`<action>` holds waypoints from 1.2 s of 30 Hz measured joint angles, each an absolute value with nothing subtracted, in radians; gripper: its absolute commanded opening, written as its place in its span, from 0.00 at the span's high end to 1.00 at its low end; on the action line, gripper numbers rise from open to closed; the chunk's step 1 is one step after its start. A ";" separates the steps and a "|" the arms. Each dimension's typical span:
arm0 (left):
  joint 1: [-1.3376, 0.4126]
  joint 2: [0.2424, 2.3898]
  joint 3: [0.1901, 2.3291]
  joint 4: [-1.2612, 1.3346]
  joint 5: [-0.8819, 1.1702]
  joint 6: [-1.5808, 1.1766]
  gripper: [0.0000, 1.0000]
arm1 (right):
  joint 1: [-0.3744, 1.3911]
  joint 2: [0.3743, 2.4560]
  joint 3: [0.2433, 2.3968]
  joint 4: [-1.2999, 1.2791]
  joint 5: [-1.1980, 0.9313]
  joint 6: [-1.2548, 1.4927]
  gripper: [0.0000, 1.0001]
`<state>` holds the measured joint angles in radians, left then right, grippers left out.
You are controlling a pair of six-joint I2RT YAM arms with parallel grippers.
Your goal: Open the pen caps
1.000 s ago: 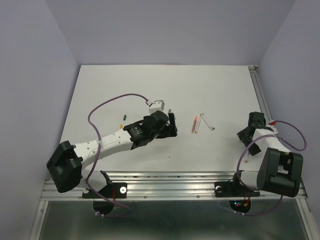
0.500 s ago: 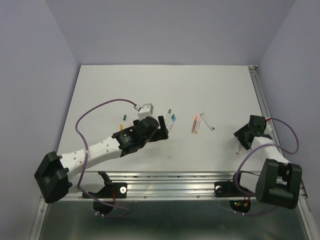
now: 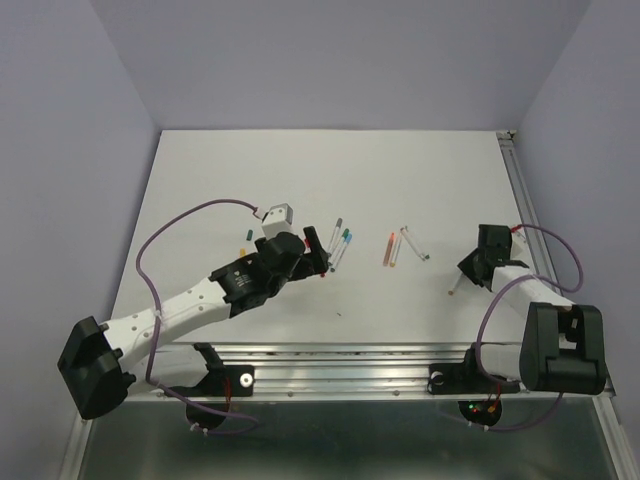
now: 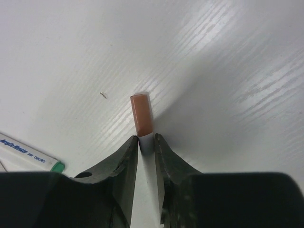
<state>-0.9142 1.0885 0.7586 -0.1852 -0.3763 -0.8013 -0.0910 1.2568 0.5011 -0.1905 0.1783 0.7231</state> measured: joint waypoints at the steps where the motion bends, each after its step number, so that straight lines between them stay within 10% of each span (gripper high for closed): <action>1: -0.913 1.085 0.758 -0.185 -0.377 -0.802 0.01 | -0.088 1.259 0.501 -0.185 0.177 0.723 0.75; 8: -0.902 1.079 0.744 -0.184 -0.374 -0.802 0.01 | -0.041 1.285 0.500 -0.126 0.170 0.721 0.94; 21: -0.901 1.031 0.695 -0.065 -0.207 -0.743 0.01 | 0.016 1.013 0.467 -0.198 -0.155 0.551 0.98; 36: -0.901 1.120 0.695 0.149 -0.046 -0.801 0.05 | 0.500 1.009 0.457 -0.078 -0.408 0.514 0.98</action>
